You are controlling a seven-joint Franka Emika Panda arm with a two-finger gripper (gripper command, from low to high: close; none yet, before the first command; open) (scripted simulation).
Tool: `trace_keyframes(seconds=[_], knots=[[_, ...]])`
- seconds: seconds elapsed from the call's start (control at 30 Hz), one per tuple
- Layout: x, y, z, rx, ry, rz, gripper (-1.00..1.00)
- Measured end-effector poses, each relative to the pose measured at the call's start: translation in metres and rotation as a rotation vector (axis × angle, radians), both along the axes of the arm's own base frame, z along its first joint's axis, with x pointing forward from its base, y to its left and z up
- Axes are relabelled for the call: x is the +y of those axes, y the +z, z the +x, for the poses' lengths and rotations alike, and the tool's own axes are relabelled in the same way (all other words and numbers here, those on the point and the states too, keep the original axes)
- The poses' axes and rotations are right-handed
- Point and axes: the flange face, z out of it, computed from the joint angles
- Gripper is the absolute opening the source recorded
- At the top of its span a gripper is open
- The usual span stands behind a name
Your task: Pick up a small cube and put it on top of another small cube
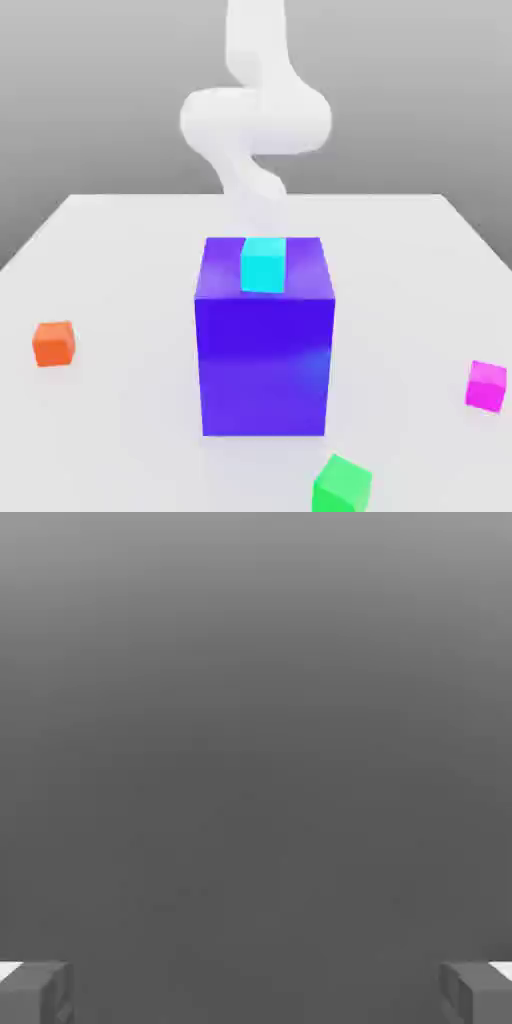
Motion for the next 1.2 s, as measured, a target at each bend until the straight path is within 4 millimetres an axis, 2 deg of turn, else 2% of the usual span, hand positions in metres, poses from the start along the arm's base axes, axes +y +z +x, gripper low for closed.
trace_keyframes(seconds=[0.07, 0.17, 0.23, 0.33, 0.43, 0.53, 0.67, 0.83, 1.0, 1.03, 1.2], knots=[[0.027, -0.036, 0.023, 0.06, 0.089, -0.015, 0.0], [0.071, -0.09, 0.047, 0.143, 0.215, -0.044, 0.0], [0.102, -0.128, 0.056, 0.196, 0.298, -0.067, 0.0], [0.148, -0.186, 0.06, 0.274, 0.42, -0.108, 0.0], [0.193, -0.245, 0.051, 0.349, 0.542, -0.158, 0.0], [0.232, -0.305, 0.033, 0.421, 0.66, -0.216, 0.0], [0.287, -0.383, -0.016, 0.507, 0.846, -0.316, 0.0], [0.306, -0.473, -0.066, 0.605, 0.994, -0.431, 0.0], [0.308, -0.536, -0.074, 0.616, 1.014, -0.446, 0.0], [0.308, -0.542, -0.074, 0.617, 1.015, -0.446, -1.0], [0.308, -0.542, -0.074, 0.617, 1.014, -0.447, -1.0]])
